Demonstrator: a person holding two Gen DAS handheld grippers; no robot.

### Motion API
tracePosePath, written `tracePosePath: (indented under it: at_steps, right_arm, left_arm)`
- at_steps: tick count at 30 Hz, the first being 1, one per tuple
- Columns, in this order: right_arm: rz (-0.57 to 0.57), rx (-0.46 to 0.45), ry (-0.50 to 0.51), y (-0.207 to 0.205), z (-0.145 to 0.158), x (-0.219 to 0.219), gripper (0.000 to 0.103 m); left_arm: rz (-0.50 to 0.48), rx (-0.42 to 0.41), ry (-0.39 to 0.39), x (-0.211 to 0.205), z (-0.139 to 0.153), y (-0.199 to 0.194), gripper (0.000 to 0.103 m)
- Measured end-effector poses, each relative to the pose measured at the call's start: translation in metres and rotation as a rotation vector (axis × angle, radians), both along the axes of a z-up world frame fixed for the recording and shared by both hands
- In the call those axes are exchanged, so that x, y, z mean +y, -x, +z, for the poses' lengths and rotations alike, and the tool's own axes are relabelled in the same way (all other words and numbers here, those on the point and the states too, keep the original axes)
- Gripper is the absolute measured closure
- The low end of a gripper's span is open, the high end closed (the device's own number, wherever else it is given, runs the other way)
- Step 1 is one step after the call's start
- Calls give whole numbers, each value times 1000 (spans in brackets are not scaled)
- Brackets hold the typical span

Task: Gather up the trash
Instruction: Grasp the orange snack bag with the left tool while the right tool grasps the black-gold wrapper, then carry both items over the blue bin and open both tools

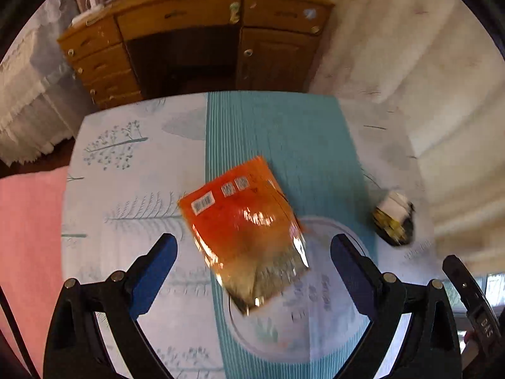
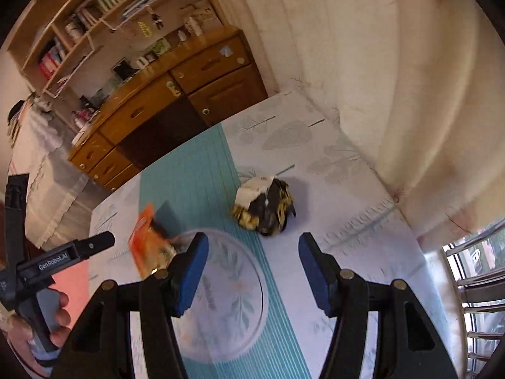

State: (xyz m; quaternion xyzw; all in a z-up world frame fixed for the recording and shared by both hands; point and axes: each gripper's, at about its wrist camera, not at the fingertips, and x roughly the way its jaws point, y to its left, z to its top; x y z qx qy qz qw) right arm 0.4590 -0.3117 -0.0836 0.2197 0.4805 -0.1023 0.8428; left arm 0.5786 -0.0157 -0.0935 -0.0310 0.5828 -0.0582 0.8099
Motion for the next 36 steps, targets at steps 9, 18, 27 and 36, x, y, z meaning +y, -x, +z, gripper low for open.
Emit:
tracePosePath:
  at_steps: [9,18,27,36]
  right_arm:
    - [-44,83,-23,-59,-52,-18,37]
    - [-19,170,-57,-62,-88,-20,37]
    - [60,158,-32,-54,-92,-1,50]
    - [123,150,-22,-33,-92,19,57]
  left_arm:
    - [82,120,-164,-15,-70,-42,6]
    - [88,137,-219,-11,-75,-35,6]
    - [180,259,-159,12,-97,-27,6]
    - [194,228,-104,21,-88,-9,38]
